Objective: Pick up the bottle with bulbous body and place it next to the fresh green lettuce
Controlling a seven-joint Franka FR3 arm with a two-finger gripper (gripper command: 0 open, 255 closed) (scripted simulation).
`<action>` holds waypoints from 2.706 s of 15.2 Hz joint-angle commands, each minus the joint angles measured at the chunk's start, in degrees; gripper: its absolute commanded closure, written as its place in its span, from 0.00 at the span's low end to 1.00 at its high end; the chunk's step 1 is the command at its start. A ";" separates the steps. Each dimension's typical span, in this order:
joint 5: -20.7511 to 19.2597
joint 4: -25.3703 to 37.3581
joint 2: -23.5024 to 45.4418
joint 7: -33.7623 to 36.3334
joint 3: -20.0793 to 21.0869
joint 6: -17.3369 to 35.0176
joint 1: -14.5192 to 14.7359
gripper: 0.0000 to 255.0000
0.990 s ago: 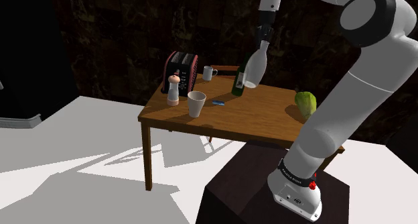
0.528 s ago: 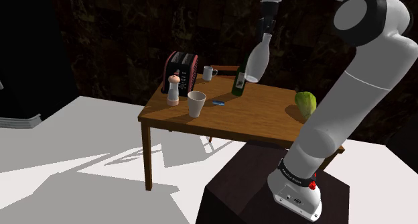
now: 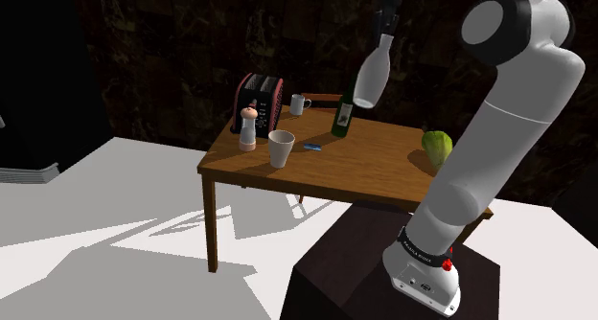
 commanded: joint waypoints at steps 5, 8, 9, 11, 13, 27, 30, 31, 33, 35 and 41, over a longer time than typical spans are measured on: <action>1.92 10.37 4.40 -1.74 -0.95 -6.39 -1.12 1.00; 2.20 11.88 5.18 -3.53 -1.74 -7.13 -2.20 1.00; 1.89 10.63 4.73 -4.78 -2.27 -6.22 -2.82 1.00; 1.42 8.53 4.12 -7.36 -3.39 -4.51 -4.16 1.00; 1.15 6.90 3.91 -10.04 -4.60 -2.91 -5.58 1.00; 6.05 6.88 12.63 -30.77 -13.40 5.39 -19.43 1.00; 8.74 9.61 16.68 -35.33 -14.55 6.16 -23.89 1.00; 9.74 10.78 18.18 -36.80 -14.80 6.28 -25.56 1.00; 11.87 13.61 21.40 -39.62 -15.11 6.30 -29.12 1.00; 14.15 17.19 24.94 -42.23 -15.11 5.95 -33.08 1.00; 17.84 22.53 31.20 -46.20 -14.52 6.63 -40.06 1.00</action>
